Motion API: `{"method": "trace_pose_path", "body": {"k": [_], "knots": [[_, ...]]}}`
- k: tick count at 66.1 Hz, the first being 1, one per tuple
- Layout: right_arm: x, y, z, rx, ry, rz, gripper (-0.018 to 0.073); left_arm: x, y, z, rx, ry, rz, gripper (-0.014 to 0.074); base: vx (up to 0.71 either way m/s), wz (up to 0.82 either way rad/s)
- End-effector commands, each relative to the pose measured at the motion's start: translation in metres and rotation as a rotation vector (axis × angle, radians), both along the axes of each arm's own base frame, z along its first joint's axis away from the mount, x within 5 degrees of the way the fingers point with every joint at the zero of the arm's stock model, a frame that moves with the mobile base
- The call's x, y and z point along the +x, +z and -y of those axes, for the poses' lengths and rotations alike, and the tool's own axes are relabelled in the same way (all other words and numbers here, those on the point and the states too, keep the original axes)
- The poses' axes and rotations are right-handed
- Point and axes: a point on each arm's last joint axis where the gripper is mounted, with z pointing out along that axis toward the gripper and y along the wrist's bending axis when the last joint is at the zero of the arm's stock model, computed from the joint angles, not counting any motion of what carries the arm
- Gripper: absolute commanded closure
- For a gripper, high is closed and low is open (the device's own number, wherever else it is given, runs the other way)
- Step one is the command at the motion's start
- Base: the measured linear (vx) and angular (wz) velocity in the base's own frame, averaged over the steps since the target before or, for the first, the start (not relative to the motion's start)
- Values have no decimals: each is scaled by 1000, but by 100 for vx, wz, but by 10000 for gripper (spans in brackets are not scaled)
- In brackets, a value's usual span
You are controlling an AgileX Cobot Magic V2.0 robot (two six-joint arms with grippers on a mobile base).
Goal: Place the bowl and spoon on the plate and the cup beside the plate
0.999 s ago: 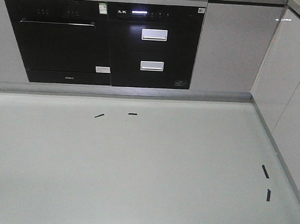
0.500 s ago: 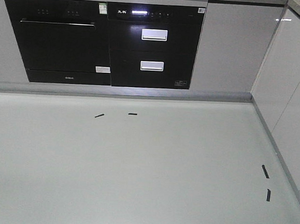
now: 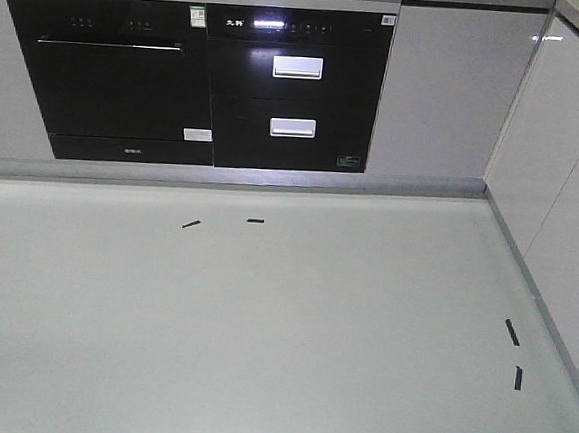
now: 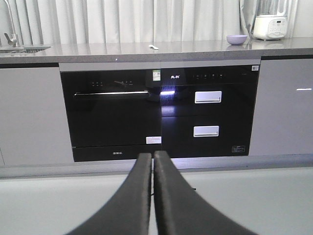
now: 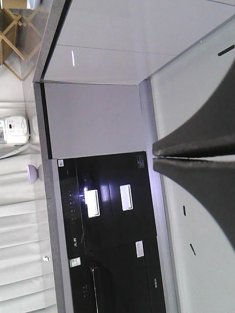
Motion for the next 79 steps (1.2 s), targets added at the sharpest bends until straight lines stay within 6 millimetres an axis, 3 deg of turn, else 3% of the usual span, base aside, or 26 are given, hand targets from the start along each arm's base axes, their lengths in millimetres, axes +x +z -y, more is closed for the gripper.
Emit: {"method": "trace_pose_path", "body": {"k": [1, 79], "knots": [[0, 3, 0, -16, 4, 70, 561, 2, -3, -1, -4, 5, 36, 602, 3, -1], [0, 3, 0, -16, 4, 70, 561, 2, -3, -1, -4, 5, 36, 602, 8, 5]]}}
